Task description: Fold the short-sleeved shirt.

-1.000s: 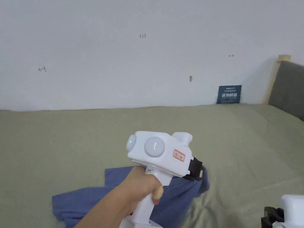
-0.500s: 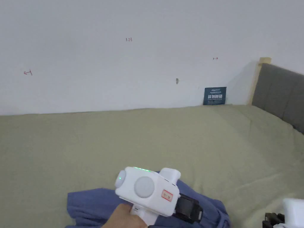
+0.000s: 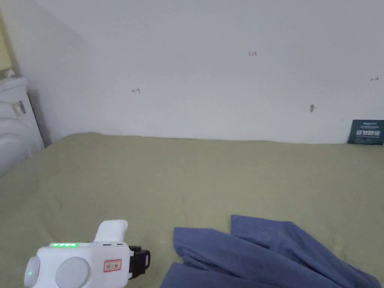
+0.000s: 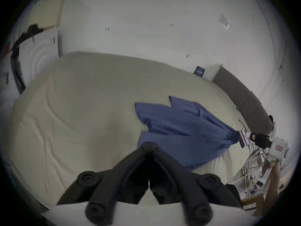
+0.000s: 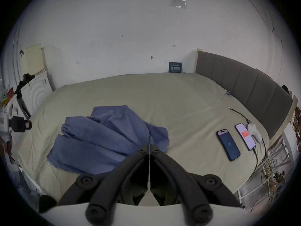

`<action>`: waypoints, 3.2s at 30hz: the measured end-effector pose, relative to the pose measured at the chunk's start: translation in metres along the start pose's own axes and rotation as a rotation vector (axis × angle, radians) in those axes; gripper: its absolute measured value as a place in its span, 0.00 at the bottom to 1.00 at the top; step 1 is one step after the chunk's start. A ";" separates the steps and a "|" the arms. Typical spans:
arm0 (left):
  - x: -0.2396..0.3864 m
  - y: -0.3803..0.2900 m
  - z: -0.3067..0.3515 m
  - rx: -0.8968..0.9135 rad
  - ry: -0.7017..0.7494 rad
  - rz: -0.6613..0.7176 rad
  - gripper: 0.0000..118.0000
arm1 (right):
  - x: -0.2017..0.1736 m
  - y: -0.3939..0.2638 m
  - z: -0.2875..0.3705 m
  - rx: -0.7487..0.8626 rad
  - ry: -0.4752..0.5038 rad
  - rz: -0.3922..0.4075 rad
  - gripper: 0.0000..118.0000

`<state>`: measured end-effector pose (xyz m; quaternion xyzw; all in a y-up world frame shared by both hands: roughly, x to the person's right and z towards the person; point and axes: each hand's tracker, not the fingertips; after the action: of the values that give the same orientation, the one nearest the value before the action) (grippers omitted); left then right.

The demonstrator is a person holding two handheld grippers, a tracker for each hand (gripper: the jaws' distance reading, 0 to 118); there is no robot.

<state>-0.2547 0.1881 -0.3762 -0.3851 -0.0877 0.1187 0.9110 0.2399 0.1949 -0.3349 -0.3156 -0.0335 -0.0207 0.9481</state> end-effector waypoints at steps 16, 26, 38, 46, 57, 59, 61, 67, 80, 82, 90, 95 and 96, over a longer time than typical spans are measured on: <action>0.031 0.123 -0.201 -0.260 0.103 -0.090 0.00 | 0.017 0.025 -0.016 -0.037 -0.045 0.047 0.01; 0.012 0.125 -0.273 -0.377 0.130 -0.019 0.69 | 0.021 0.025 -0.030 -0.070 -0.054 0.052 0.01; 0.018 0.125 -0.243 -0.324 0.117 -0.096 0.01 | 0.027 0.019 -0.048 -0.122 0.034 -0.096 0.57; 0.021 0.122 -0.234 -0.326 0.106 -0.102 0.01 | 0.019 0.017 -0.088 -0.212 0.040 -0.073 0.88; 0.016 0.118 -0.218 -0.242 0.088 -0.077 0.01 | 0.018 0.022 -0.089 -0.184 0.028 -0.050 0.03; 0.017 0.124 -0.204 -0.184 0.072 -0.078 0.01 | 0.018 0.034 -0.084 -0.145 0.044 -0.053 0.03; 0.017 0.135 -0.179 -0.092 0.045 -0.066 0.01 | 0.018 0.048 -0.081 -0.122 0.060 -0.054 0.03; 0.029 0.178 -0.106 0.052 0.023 -0.091 0.01 | 0.005 0.098 -0.085 -0.034 0.100 -0.023 0.03; 0.022 0.273 0.020 0.313 0.085 -0.106 0.01 | -0.042 0.243 -0.081 0.157 0.118 0.115 0.03; 0.018 0.286 0.029 0.333 0.097 -0.104 0.01 | -0.046 0.263 -0.083 0.183 0.121 0.120 0.03; 0.015 0.342 0.058 0.405 0.193 -0.165 0.01 | -0.075 0.343 -0.113 0.230 0.158 0.124 0.03; 0.010 0.366 0.059 0.397 0.201 -0.112 0.01 | -0.092 0.368 -0.126 0.221 0.148 0.122 0.03; 0.010 0.367 0.058 0.398 0.203 -0.111 0.01 | -0.094 0.372 -0.127 0.224 0.147 0.118 0.03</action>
<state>-0.3144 0.4784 -0.6010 -0.2024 0.0083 0.0443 0.9783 0.1755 0.4180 -0.6659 -0.2071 0.0524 0.0159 0.9768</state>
